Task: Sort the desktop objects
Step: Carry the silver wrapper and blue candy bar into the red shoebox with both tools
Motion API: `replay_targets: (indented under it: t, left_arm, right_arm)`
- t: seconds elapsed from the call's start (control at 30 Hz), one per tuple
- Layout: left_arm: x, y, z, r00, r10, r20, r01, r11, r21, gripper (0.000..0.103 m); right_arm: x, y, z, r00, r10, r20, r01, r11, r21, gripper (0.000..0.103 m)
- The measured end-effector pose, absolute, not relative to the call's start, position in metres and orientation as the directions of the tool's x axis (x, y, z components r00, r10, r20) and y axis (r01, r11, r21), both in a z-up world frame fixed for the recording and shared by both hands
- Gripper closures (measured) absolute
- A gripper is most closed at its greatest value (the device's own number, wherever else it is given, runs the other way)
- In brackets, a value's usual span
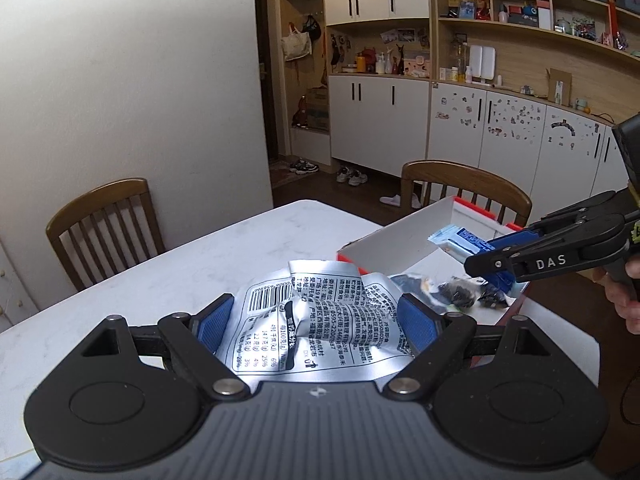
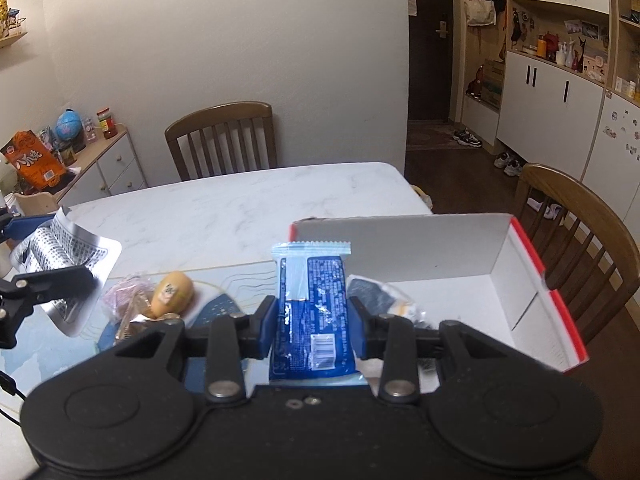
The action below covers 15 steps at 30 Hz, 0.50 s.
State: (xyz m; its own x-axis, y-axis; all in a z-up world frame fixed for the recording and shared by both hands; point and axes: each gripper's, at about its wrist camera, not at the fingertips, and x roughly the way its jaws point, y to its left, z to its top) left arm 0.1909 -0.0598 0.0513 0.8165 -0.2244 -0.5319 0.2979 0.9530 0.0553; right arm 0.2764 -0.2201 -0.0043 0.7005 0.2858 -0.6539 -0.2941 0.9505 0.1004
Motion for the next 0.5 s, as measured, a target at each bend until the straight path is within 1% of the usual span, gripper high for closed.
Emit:
replay_targets:
  t: [0.3,0.5]
  left_arm:
    - [0.208,-0.101,0.054,0.808,-0.267,-0.525,0.339,0.940,0.045,0.015]
    - [0.224,-0.125,0.048,0.784,-0.312,-0.537,0.387,0.922,0.029,0.015]
  right_arm:
    - [0.293,-0.252,-0.007,0.692,0.292,-0.660,-0.295,0.949,0.111,0.067]
    - [0.304,-0.271,-0.012,0.681,0.277,-0.678,-0.277,0.954,0.111,0.067]
